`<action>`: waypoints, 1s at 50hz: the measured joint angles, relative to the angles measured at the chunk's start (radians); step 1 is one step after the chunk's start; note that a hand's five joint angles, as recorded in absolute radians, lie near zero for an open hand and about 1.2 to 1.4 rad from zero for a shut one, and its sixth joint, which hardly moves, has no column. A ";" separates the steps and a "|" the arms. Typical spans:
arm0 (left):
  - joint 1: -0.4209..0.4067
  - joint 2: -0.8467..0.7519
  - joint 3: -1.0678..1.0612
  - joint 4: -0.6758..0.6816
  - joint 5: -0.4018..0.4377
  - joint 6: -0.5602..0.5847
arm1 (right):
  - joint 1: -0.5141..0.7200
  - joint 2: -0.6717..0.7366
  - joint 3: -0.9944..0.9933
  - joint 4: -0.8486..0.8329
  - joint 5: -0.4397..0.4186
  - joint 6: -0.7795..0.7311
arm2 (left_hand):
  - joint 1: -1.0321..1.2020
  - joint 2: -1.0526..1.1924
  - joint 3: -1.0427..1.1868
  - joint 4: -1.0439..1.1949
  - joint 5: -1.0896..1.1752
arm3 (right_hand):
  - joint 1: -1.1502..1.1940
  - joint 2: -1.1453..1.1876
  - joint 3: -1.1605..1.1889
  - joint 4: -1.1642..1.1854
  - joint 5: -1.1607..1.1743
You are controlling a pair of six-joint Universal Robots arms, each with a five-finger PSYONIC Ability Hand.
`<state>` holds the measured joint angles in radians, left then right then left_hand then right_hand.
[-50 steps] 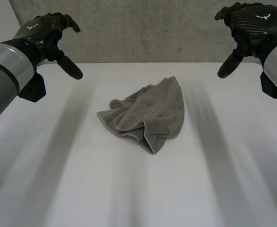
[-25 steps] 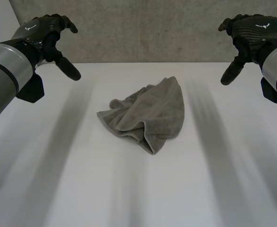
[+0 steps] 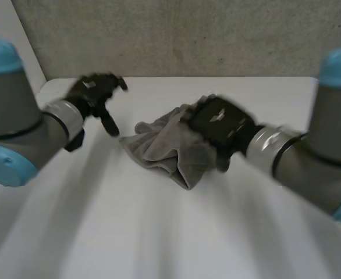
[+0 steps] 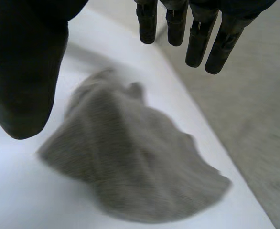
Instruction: Fold the towel.
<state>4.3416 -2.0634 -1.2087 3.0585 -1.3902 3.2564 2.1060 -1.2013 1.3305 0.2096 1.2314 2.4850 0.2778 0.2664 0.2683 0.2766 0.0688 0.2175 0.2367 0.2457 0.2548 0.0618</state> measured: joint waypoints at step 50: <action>-0.100 -0.324 -0.029 0.226 0.042 0.126 | -0.023 0.226 0.118 -0.523 0.479 -0.055 | 0.040 0.051 0.049 0.035 0.085 | 1.069 1.053 1.062 1.077 1.086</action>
<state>4.2413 -2.3877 -1.2377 3.2845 -1.3481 3.3828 2.0826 -0.9752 1.4487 -0.3133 1.7101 2.4304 0.3182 0.3172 0.3170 0.3119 0.1536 1.2868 1.2899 1.3080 1.3315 1.1480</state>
